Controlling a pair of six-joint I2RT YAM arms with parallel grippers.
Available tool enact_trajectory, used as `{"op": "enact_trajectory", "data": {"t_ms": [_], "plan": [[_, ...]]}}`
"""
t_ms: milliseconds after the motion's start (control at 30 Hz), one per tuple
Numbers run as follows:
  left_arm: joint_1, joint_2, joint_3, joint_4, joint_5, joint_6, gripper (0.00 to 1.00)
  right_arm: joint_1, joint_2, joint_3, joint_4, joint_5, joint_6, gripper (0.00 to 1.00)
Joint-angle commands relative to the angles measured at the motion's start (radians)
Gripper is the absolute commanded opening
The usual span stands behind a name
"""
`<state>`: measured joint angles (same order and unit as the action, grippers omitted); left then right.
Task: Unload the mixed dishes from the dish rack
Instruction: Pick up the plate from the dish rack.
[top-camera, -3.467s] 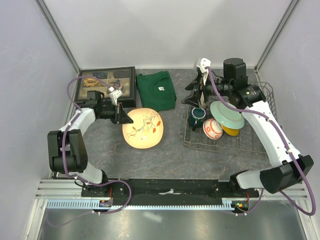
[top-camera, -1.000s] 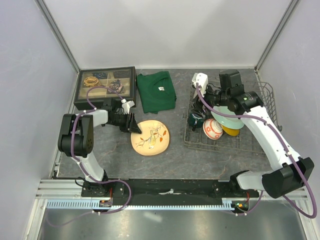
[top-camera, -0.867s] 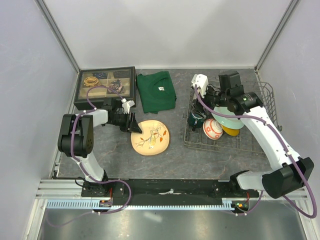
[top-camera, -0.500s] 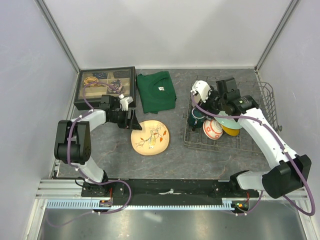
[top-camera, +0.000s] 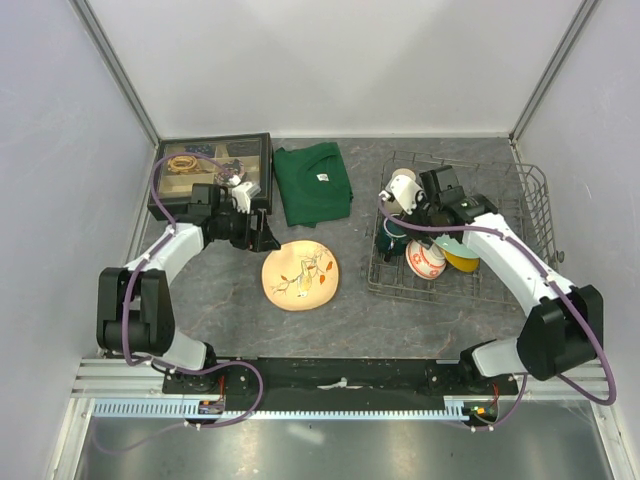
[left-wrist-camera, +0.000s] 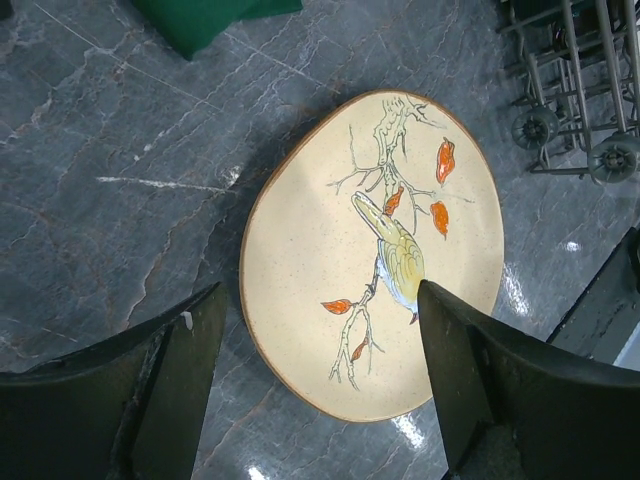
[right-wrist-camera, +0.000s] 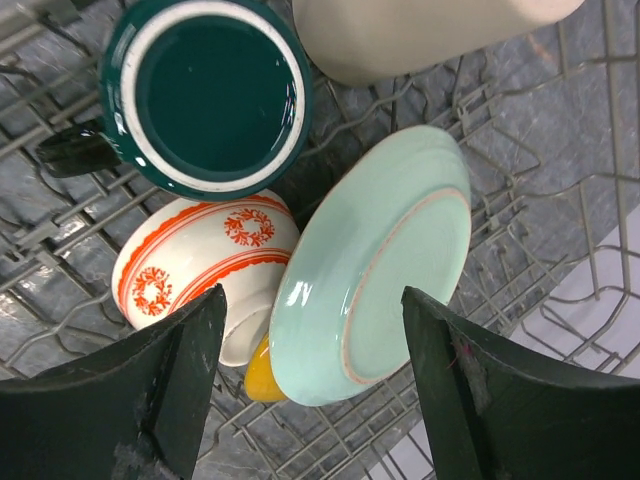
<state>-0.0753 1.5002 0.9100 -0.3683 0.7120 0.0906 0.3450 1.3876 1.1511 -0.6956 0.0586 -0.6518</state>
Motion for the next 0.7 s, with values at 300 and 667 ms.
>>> {"op": "enact_trajectory", "data": {"t_ms": [300, 667], "plan": [[-0.003, -0.081, 0.033, -0.003, -0.025, 0.034, 0.84, 0.005, 0.063, -0.097, 0.145, 0.161, 0.014, 0.8], [-0.003, -0.078, 0.035, 0.003, -0.022, 0.031, 0.84, 0.003, 0.116, -0.079, 0.179, 0.219, 0.014, 0.8]]}}
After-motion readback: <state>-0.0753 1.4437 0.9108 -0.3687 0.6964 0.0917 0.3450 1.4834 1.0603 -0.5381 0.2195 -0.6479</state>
